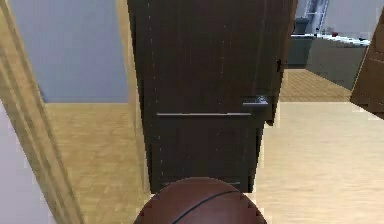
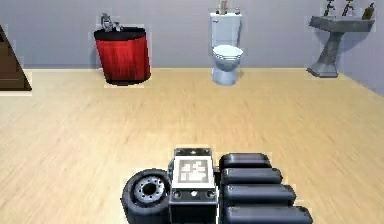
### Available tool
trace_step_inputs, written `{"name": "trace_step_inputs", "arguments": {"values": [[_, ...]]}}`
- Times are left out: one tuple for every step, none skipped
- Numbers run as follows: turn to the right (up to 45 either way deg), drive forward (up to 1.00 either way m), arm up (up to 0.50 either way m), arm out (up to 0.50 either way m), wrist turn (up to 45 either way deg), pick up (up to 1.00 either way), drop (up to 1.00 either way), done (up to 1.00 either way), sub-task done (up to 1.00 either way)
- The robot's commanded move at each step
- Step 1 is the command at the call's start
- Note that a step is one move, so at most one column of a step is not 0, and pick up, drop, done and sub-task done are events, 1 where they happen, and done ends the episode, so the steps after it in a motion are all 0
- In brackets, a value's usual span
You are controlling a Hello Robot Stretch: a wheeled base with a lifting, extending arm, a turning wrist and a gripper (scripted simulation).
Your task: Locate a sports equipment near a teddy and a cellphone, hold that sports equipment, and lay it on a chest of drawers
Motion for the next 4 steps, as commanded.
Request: {"name": "trace_step_inputs", "arguments": {"values": [[0.0,0.6,0.0,0.0,0.0,0.0,0.0,0.0,0.0],[-33.0,0.0,0.0,0.0,0.0,0.0,0.0,0.0,0.0],[0.0,0.45,0.0,0.0,0.0,0.0,0.0,0.0,0.0],[-45.0,0.0,0.0,0.0,0.0,0.0,0.0,0.0,0.0]]}}
